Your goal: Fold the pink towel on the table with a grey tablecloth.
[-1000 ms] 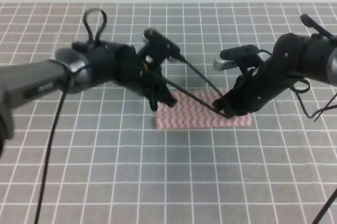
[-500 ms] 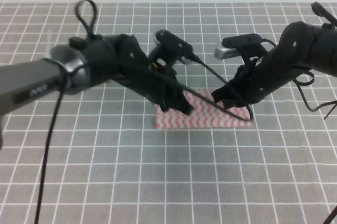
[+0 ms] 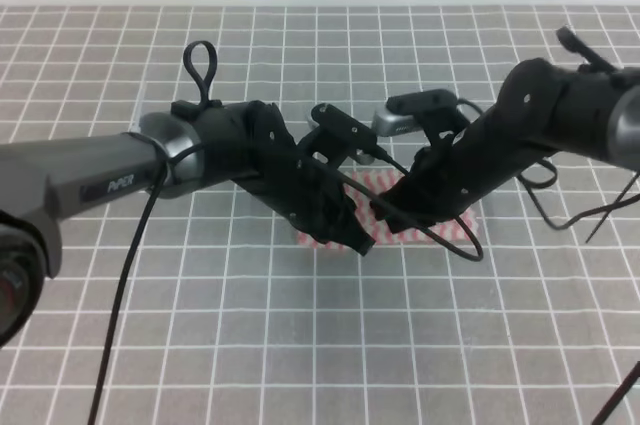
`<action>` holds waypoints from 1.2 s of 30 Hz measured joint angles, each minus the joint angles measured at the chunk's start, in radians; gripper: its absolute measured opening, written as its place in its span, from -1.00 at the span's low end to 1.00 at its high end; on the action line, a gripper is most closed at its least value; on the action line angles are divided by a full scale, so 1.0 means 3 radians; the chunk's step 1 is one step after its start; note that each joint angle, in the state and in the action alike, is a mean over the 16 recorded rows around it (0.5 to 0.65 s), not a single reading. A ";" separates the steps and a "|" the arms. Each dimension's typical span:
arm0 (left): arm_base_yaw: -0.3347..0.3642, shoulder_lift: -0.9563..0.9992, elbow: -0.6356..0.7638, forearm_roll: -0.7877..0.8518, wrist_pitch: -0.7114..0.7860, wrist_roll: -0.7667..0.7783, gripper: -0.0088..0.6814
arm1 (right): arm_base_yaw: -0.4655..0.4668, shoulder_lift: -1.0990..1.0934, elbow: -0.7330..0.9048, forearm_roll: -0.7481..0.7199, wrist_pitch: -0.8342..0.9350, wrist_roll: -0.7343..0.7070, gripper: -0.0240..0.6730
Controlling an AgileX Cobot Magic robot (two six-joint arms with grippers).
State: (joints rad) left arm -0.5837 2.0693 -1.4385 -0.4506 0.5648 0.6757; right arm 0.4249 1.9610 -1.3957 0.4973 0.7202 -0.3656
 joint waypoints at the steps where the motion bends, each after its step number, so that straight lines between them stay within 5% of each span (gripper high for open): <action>1: 0.0000 0.0009 0.0001 -0.0002 0.0006 0.0005 -0.98 | 0.0004 0.0019 0.0000 0.0005 -0.0003 -0.0005 -0.98; 30: 0.0225 -0.0547 -0.0004 0.0151 -0.0065 0.0062 -0.98 | -0.0297 -0.0363 -0.0002 -0.0283 -0.0029 0.0038 -0.97; 36: 0.0264 -0.0491 -0.0004 0.0139 -0.0121 0.0062 -0.98 | -0.0415 -0.0337 -0.0003 -0.0286 0.0037 0.0071 -0.78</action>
State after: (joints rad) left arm -0.5047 1.9219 -1.4399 -0.4090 0.5286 0.6944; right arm 0.3005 1.8599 -1.3966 0.4116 0.7312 -0.3445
